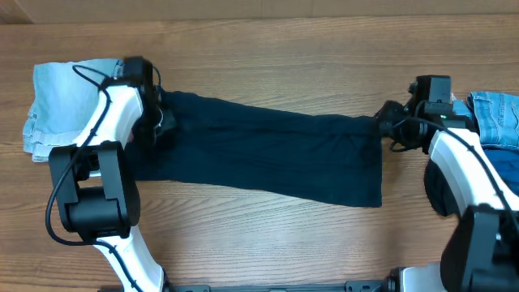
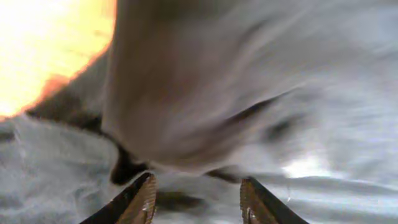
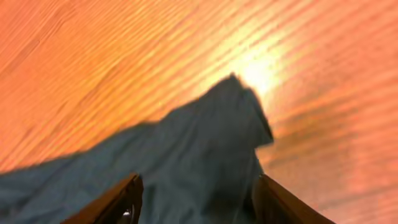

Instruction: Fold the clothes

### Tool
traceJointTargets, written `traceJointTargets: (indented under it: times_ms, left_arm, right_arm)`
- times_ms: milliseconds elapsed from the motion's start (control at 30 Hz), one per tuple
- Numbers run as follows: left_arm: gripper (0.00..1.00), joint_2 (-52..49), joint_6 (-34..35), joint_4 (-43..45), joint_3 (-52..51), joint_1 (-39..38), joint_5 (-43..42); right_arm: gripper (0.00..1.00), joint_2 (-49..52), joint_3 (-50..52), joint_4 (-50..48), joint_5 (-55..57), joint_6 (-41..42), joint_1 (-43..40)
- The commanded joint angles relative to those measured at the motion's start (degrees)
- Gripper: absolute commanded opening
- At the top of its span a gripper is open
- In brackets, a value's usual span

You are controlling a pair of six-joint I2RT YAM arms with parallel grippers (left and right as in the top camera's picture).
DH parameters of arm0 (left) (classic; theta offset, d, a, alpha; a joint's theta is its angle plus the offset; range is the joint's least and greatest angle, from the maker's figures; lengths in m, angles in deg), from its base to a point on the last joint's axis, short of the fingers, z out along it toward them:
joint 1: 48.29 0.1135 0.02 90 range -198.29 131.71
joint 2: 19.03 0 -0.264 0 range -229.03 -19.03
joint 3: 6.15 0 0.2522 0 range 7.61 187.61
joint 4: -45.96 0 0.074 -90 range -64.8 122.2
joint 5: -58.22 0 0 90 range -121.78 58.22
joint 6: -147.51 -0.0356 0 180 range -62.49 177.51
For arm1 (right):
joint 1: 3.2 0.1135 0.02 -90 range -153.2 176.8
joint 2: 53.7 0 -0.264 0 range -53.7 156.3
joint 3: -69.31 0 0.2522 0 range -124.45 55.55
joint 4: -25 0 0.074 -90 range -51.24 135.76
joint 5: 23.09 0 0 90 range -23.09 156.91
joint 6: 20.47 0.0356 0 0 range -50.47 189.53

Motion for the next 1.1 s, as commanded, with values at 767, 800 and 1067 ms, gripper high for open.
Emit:
traceJointTargets:
  times_ms: [767, 800, 1067]
  left_arm:
    - [0.57, -0.52, -4.52, -0.52, 4.94, -4.55, -4.92]
    - [0.57, -0.52, -4.72, -0.52, 4.94, -4.52, -4.87]
    - [0.58, -0.52, -5.01, 0.35, 4.94, -4.55, -4.9]
  right_arm:
    - [0.07, 11.85, -1.05, -14.21, -2.4, -5.99, -0.28]
    - [0.05, 10.58, -1.05, -14.16, -2.8, -5.97, -0.26]
    - [0.06, -3.93, -1.05, -2.01, -2.14, -5.92, -0.26]
